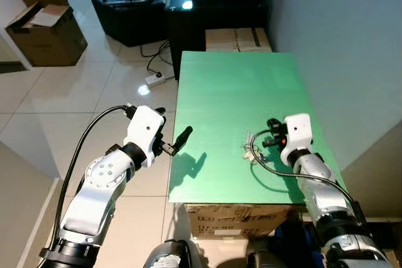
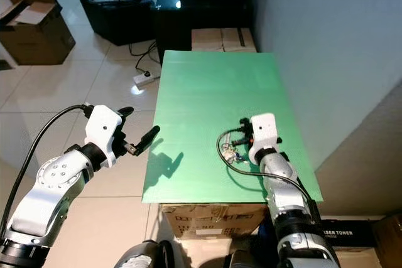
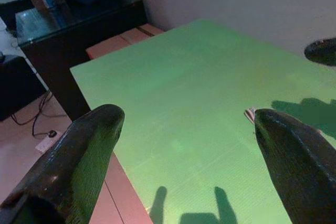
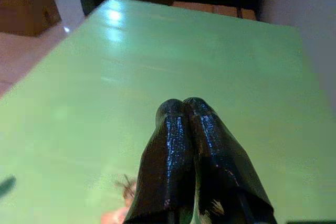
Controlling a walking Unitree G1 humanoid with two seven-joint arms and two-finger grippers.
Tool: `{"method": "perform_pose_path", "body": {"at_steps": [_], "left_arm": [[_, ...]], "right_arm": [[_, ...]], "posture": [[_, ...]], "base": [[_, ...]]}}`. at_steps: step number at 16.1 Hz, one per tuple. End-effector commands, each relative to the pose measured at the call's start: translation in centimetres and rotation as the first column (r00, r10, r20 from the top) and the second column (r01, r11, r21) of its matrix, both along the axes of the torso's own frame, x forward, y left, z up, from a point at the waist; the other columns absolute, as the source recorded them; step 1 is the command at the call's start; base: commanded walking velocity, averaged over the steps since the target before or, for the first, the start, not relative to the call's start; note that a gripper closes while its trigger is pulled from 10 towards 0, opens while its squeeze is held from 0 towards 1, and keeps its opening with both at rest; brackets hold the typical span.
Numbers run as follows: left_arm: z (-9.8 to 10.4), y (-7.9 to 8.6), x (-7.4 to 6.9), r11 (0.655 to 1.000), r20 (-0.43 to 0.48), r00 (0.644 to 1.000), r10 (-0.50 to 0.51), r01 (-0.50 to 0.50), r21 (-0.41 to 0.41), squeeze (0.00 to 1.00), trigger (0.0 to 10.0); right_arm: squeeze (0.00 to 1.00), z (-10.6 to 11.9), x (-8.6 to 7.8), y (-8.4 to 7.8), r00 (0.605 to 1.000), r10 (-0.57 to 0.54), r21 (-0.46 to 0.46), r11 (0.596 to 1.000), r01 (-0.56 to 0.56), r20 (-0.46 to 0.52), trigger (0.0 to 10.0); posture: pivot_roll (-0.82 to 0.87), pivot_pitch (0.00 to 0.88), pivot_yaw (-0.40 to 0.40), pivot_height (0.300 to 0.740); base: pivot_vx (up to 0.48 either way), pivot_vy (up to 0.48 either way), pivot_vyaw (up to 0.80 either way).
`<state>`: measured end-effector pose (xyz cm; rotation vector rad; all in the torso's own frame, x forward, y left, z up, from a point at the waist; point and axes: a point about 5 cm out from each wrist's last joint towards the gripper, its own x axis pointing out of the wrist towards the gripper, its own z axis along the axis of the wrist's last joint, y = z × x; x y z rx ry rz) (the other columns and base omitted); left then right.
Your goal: Hang keys on a hook
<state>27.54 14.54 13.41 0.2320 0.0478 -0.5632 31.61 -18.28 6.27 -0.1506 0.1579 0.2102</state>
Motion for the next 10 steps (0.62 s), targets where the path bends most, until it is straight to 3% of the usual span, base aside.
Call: {"method": "perform_pose_path", "body": {"at_steps": [1,2,3,7,10], "left_arm": [[-0.2,0.3,-0.1,0.999,-0.008,0.999,0.036,-0.036,-0.01,0.0,10.0],[-0.3,0.3,-0.1,0.998,-0.023,0.998,0.062,-0.063,-0.028,0.0,10.0],[-0.4,0.3,-0.1,0.997,-0.025,0.997,0.072,-0.073,-0.033,0.0,10.0],[-0.9,0.3,0.3,0.993,-0.018,0.992,0.122,-0.122,0.004,0.0,10.0],[-0.6,0.3,0.4,0.987,-0.008,0.988,0.156,-0.156,-0.023,0.0,10.0]], "right_arm": [[0.0,-0.5,-0.4,-0.2,0.999,0.003,-0.03,1.0,-0.004,-0.042,10.0],[0.37,-1.1,-0.9,-0.2,0.995,0.023,-0.019,1.0,-0.024,-0.094,10.0],[1.0,-1.5,-1.2,0.0,0.993,0.036,0.01,0.999,-0.036,-0.117,10.0],[1.0,-1.9,-2.2,0.8,0.988,0.064,0.075,0.996,-0.054,-0.137,10.0],[1.0,-0.6,-2.6,0.8,0.997,-0.036,0.122,0.992,0.044,-0.066,10.0]], "posture": [[-0.08,0.067,0.072,0.74],[-0.08,0.067,0.072,0.74],[-0.09,0.066,0.071,0.74],[-0.1,0.06,0.06,0.74],[-0.1,0.053,0.033,0.74]], "base": [[0.0,0.0,0.0],[0.0,0.0,0.0],[0.0,0.0,0.0],[0.0,0.0,0.0],[0.0,0.0,0.0]]}}
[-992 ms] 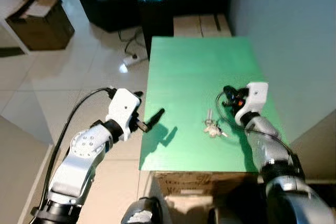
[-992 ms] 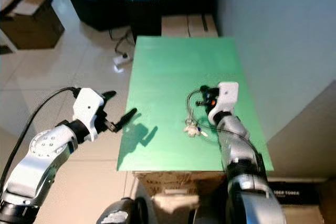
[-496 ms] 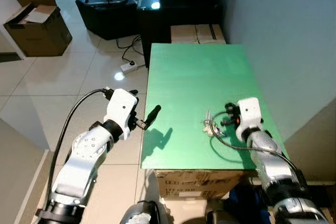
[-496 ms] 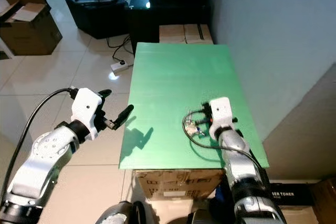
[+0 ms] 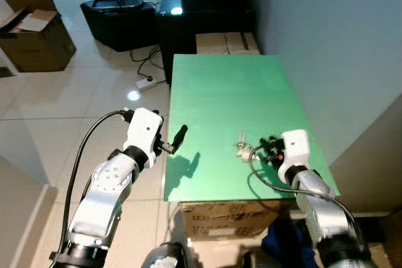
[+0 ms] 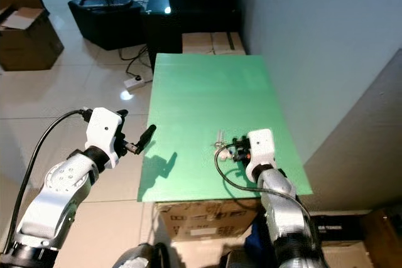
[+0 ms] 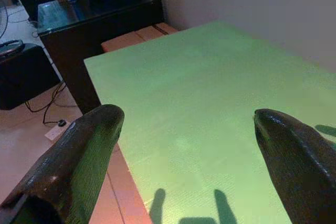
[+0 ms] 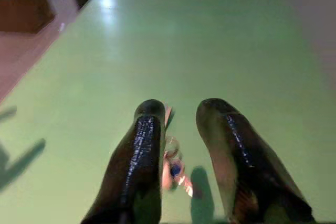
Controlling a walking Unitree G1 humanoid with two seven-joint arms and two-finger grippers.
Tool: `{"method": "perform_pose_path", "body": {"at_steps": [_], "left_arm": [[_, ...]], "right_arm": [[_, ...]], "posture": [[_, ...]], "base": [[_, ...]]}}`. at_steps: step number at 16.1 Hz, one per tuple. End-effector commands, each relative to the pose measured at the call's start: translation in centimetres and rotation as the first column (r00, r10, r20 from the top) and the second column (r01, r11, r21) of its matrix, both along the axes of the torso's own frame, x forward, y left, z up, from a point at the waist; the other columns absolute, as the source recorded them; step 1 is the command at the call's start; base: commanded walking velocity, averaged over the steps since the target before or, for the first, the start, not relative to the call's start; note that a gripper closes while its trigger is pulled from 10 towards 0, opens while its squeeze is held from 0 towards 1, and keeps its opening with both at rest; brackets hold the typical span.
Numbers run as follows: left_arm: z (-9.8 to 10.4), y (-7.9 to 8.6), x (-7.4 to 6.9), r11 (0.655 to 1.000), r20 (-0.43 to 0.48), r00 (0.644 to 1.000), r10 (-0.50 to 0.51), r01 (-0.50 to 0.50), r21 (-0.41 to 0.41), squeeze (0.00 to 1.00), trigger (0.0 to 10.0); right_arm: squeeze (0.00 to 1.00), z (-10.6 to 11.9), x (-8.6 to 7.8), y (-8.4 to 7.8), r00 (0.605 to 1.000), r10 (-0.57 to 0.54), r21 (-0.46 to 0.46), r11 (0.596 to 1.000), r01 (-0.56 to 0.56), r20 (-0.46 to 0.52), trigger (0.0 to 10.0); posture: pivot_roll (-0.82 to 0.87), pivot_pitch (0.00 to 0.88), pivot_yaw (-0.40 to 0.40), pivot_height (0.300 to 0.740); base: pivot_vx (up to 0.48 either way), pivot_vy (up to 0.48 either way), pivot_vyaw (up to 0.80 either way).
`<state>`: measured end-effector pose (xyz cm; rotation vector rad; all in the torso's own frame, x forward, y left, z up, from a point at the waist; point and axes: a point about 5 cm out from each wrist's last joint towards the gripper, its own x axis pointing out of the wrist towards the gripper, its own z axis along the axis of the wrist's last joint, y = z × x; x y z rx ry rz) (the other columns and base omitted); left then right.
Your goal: Hang keys on a hook
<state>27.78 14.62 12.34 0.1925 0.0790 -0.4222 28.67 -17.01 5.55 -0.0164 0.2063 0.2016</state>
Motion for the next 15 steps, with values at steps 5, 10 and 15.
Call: {"method": "perform_pose_path", "body": {"at_steps": [5,10,15], "left_arm": [[0.4,1.2,-0.4,0.997,0.054,0.996,0.074,-0.073,-0.034,0.0,10.0],[0.6,0.7,-0.8,0.997,0.075,0.995,0.061,-0.057,-0.055,0.0,10.0],[0.6,0.1,-0.9,0.999,0.08,0.996,0.031,-0.028,-0.038,0.0,10.0]], "right_arm": [[0.0,3.5,-2.6,0.8,0.982,-0.127,0.016,0.992,0.126,0.142,10.0],[0.0,4.3,-4.6,-0.2,0.968,-0.206,0.006,0.978,0.207,0.143,10.0],[0.0,4.3,-5.0,-0.2,0.972,-0.21,0.04,0.978,0.207,0.109,10.0]], "posture": [[-0.12,0.055,0.026,0.74],[-0.15,0.065,0.022,0.74],[-0.14,0.07,0.024,0.74]], "base": [[0.0,0.0,0.0],[0.0,0.0,0.0],[0.199,0.0,0.0]]}}
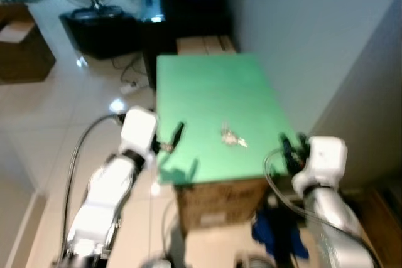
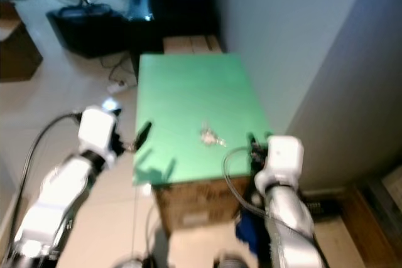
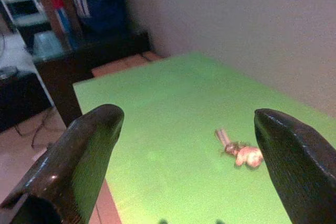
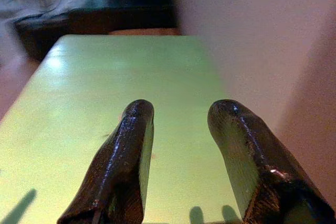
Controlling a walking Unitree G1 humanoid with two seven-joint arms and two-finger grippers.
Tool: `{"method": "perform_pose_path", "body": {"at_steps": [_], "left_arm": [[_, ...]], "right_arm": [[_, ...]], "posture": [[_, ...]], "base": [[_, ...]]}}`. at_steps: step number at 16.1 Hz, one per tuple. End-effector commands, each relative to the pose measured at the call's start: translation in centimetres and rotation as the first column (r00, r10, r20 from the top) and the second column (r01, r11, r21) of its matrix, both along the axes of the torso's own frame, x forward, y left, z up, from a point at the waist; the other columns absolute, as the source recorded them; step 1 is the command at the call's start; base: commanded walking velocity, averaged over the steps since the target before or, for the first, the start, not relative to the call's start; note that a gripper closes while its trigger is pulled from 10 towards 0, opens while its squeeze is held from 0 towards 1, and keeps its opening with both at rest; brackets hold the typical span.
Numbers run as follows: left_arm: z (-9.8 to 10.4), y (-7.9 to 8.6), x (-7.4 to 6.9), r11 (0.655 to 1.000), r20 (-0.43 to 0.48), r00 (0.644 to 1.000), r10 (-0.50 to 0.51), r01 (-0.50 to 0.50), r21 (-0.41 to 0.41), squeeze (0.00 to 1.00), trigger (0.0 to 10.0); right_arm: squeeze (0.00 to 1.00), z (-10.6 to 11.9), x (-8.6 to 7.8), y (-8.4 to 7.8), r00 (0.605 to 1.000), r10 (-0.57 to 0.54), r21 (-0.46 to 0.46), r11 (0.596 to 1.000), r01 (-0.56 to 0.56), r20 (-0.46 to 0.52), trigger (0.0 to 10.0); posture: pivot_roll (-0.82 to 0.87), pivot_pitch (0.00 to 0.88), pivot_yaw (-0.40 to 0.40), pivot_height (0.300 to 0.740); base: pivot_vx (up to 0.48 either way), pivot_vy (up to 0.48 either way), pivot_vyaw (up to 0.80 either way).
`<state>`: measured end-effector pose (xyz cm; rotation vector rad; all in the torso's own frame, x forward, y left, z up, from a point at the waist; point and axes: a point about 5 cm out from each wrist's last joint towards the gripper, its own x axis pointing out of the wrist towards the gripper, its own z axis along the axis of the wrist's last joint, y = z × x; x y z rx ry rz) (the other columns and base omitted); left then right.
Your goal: Hang keys on a hook
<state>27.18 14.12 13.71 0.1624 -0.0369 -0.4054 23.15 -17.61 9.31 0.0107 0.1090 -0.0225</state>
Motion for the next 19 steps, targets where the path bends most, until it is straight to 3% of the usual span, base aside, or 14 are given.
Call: {"method": "perform_pose_path", "body": {"at_steps": [1,6,11,16,19], "left_arm": [[-0.75,0.55,-0.33,1.0,-0.027,0.999,0.021,-0.02,0.016,0.0,10.0],[-0.92,0.49,-0.3,1.0,-0.031,0.999,0.023,-0.022,0.017,0.0,10.0],[-0.96,0.62,-0.26,1.0,-0.03,0.999,0.029,-0.028,0.013,0.0,10.0],[-1.17,0.37,-0.18,1.0,-0.032,0.999,0.02,-0.02,0.012,0.0,10.0],[-1.23,0.21,-0.14,1.0,-0.031,0.999,0.016,-0.016,0.011,0.0,10.0]], "right_arm": [[0.0,0.51,0.47,0.49,1.0,0.018,0.012,1.0,-0.018,0.015,10.0],[0.0,0.44,0.72,0.84,0.993,0.116,-0.023,0.993,-0.116,-0.025,10.0],[0.0,0.54,1.25,0.89,0.99,0.14,-0.039,0.989,-0.141,-0.032,10.0],[0.0,0.2,1.01,0.39,0.991,0.13,-0.028,0.991,-0.132,-0.042,10.0],[0.0,0.16,1.09,0.24,0.991,0.131,-0.035,0.991,-0.132,-0.04,10.0]], "posture": [[-0.14,0.069,0.026,0.74],[-0.15,0.067,0.017,0.74],[-0.15,0.065,0.013,0.74],[-0.16,0.059,0.022,0.74],[-0.16,0.054,0.023,0.74]], "base": [[0.259,0.0,0.0],[0.268,0.0,-0.08],[0.27,0.0,0.0],[0.269,0.0,-0.74],[0.27,0.0,-0.17]]}}
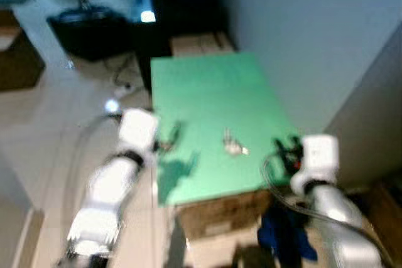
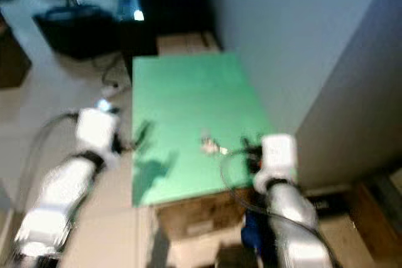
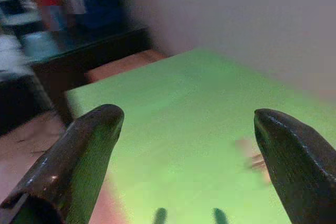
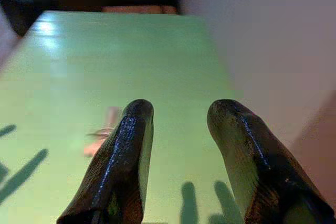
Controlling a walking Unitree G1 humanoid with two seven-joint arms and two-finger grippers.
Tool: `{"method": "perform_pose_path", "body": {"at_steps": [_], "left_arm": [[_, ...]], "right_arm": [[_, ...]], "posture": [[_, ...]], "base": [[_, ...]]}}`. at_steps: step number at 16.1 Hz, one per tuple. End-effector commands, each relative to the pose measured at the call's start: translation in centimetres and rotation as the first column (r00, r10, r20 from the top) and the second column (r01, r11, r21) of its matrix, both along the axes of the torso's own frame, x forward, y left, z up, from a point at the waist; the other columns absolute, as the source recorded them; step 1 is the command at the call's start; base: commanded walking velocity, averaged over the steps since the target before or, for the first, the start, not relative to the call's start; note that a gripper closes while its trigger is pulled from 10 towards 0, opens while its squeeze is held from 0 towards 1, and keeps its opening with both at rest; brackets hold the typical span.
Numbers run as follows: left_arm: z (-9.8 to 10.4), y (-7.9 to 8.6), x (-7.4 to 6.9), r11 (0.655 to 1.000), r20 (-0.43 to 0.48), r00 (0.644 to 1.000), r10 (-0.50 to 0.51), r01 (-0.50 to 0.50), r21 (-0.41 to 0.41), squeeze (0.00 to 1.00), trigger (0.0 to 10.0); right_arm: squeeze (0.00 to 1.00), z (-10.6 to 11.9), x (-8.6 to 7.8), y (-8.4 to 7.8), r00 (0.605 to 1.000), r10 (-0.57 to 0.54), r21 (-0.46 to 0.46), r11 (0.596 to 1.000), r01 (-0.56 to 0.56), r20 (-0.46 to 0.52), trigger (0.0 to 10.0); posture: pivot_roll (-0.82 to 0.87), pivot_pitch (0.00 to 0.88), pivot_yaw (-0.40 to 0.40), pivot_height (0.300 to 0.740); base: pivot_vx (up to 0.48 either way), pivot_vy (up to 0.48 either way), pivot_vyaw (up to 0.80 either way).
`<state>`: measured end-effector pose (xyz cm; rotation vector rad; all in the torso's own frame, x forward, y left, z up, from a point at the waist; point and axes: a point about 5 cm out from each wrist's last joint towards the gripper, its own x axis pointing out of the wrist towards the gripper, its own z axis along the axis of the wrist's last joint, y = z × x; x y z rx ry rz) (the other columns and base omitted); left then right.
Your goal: Hang keys on a hook
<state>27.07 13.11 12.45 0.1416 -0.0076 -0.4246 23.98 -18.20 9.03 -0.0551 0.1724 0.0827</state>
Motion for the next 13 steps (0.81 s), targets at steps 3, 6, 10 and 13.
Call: {"method": "perform_pose_path", "body": {"at_steps": [3,6,10,13], "left_arm": [[-0.04,1.24,0.01,0.999,0.004,1.0,0.031,-0.031,0.024,0.0,10.0],[-0.11,1.24,0.04,0.999,0.005,0.999,0.033,-0.033,0.023,0.0,10.0],[-0.08,1.18,0.21,0.999,0.007,1.0,0.029,-0.03,0.019,0.0,10.0],[-0.1,1.03,0.25,0.999,0.007,1.0,0.028,-0.028,0.015,0.0,10.0]], "right_arm": [[0.0,0.38,0.36,0.97,0.999,0.047,0.006,0.999,-0.047,0.021,10.0],[0.0,0.27,0.5,1.06,0.998,0.054,-0.003,0.999,-0.054,0.017,10.0],[0.0,0.23,0.78,1.28,0.998,0.065,-0.023,0.998,-0.065,0.005,10.0],[0.0,0.23,0.8,1.37,0.997,0.076,-0.033,0.997,-0.077,-0.002,10.0]], "posture": [[-0.16,0.045,0.019,0.74],[-0.16,0.035,0.017,0.74],[-0.17,0.026,0.014,0.74],[-0.17,0.025,0.009,0.74]], "base": [[0.269,0.0,0.0],[0.271,0.0,0.0],[0.271,0.0,0.0],[0.271,0.0,0.0]]}}
